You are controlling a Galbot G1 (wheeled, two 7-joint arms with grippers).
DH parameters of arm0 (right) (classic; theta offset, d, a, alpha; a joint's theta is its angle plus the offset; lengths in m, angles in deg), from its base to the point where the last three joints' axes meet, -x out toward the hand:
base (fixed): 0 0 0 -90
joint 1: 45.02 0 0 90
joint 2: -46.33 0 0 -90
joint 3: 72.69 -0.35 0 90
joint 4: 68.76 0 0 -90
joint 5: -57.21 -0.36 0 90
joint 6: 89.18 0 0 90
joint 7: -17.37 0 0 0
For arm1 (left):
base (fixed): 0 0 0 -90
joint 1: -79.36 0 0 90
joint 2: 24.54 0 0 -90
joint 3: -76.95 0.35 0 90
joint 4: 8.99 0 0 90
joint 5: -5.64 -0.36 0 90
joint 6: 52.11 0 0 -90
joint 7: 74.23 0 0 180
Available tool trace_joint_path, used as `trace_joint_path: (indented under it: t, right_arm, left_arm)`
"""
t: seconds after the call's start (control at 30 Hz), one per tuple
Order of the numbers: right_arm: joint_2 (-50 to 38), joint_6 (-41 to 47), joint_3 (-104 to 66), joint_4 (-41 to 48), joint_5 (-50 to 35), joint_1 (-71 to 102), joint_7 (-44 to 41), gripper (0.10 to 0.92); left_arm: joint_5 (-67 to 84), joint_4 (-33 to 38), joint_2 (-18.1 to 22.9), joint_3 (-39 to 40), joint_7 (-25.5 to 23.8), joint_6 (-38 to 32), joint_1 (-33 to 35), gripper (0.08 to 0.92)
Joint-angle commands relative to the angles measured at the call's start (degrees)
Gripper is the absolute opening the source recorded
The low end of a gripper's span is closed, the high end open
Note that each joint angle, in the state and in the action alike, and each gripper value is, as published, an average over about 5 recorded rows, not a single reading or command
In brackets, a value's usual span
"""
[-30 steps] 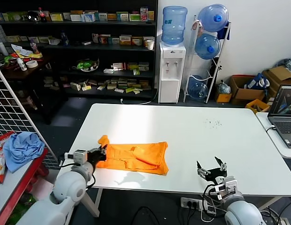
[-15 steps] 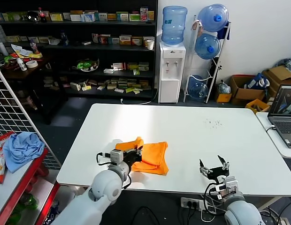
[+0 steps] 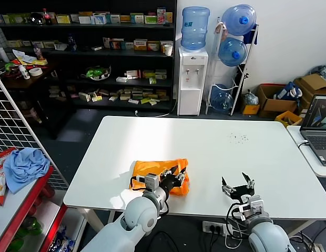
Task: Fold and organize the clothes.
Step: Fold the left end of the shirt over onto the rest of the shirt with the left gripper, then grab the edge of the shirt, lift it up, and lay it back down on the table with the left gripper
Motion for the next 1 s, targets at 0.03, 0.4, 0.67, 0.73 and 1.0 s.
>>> trace_joint_path:
  t: [0.03, 0.4, 0.67, 0.73, 1.0]
  right_arm:
    - [0.1, 0.1, 0.6, -0.1, 0.2, -0.4, 0.1, 0.823]
    - [-0.4, -0.1, 1.0, -0.2, 0.3, 0.4, -0.3, 0.823]
    - [-0.8, -0.2, 1.0, -0.3, 0.3, 1.1, -0.6, 0.823]
    - [-0.9, -0.2, 0.7, -0.3, 0.3, 1.4, -0.7, 0.823]
    - [-1.2, -0.3, -0.1, -0.4, 0.2, 2.0, -1.0, 0.823]
  left_arm:
    - [-1.6, 3.2, -2.8, -1.7, -2.4, -12.2, 1.7, 0.519]
    - [-1.9, 3.5, -16.0, -12.0, -3.8, -1.4, 9.4, 0.807]
    - [4.7, -2.6, -16.4, -15.7, -6.9, 4.5, 8.1, 0.822]
    - [5.4, -4.7, -16.1, -16.1, -7.5, 5.0, 6.8, 0.823]
    - [8.6, -9.0, -14.8, -16.4, -9.0, 6.8, 3.8, 0.823]
